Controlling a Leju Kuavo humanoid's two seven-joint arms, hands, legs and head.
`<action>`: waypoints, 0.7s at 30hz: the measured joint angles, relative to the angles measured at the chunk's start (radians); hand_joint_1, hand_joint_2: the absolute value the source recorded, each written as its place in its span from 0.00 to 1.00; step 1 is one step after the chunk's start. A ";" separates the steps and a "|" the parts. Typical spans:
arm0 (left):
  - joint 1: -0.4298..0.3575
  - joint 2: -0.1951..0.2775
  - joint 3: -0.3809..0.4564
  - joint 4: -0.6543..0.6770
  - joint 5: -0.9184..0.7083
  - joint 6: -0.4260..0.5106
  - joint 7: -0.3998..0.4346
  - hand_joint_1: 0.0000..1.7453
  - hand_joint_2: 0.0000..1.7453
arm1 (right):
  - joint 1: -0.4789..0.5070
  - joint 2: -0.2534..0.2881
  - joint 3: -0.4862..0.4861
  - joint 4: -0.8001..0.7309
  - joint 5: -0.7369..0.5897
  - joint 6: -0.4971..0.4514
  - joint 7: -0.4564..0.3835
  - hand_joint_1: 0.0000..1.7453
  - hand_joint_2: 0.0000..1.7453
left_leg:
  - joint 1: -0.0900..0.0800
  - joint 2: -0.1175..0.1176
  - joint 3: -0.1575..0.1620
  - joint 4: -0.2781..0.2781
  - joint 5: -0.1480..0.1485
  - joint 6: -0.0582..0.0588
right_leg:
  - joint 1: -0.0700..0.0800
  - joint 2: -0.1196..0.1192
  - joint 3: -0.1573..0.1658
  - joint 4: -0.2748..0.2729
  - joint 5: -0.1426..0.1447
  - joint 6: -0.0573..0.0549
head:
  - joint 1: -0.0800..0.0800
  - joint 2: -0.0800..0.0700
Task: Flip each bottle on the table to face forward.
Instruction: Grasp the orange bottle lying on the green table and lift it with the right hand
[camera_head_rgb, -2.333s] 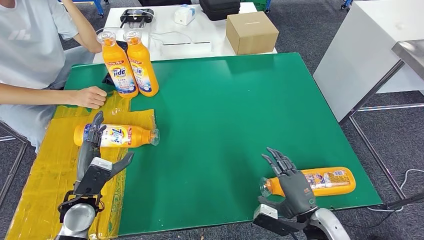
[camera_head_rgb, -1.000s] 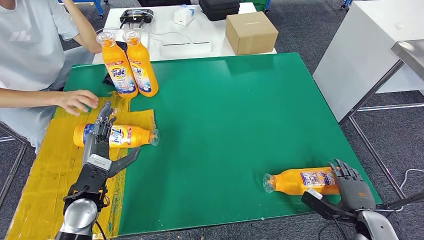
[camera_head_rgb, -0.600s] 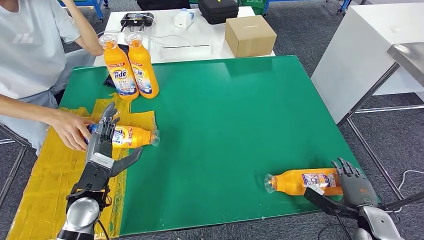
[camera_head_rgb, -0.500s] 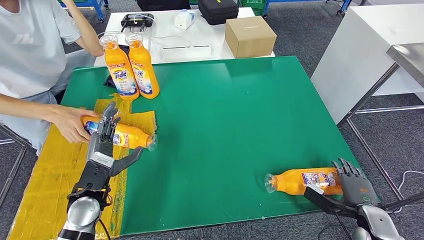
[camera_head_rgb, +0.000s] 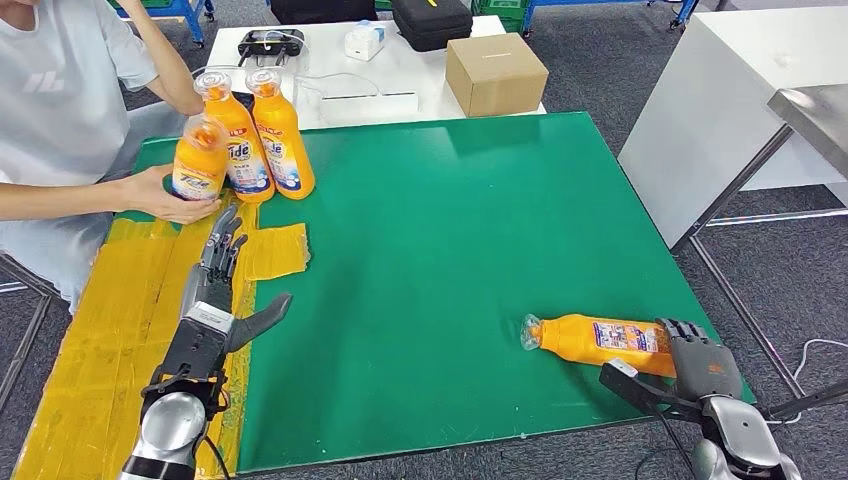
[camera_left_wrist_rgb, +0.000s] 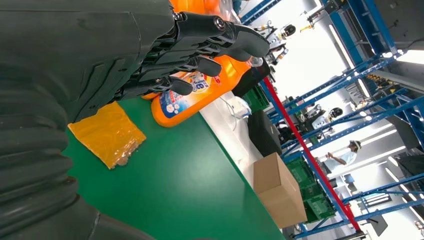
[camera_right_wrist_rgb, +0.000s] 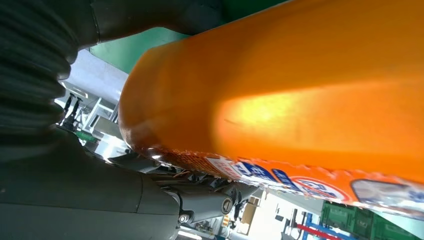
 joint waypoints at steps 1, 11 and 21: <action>0.000 0.000 0.000 0.000 0.000 0.000 0.000 0.00 1.00 | 0.000 0.000 0.000 0.000 0.000 0.000 0.000 0.99 1.00 | 0.000 0.000 0.000 0.000 0.000 0.000 | 0.000 0.000 0.000 0.000 0.000 0.000 | 0.000 0.000; 0.001 -0.001 -0.002 0.003 0.001 0.010 0.000 0.00 1.00 | -0.010 0.014 0.021 0.006 -0.026 -0.056 -0.008 1.00 1.00 | 0.001 0.000 0.000 0.000 0.000 0.000 | 0.002 0.000 0.004 0.000 0.001 0.001 | 0.000 0.000; 0.009 -0.001 -0.003 -0.006 0.001 0.004 0.003 0.00 1.00 | -0.007 0.105 0.014 -0.058 -0.189 -0.161 -0.084 1.00 1.00 | 0.001 -0.001 -0.004 0.000 0.002 0.000 | 0.002 -0.001 0.008 0.001 0.002 -0.001 | 0.000 0.000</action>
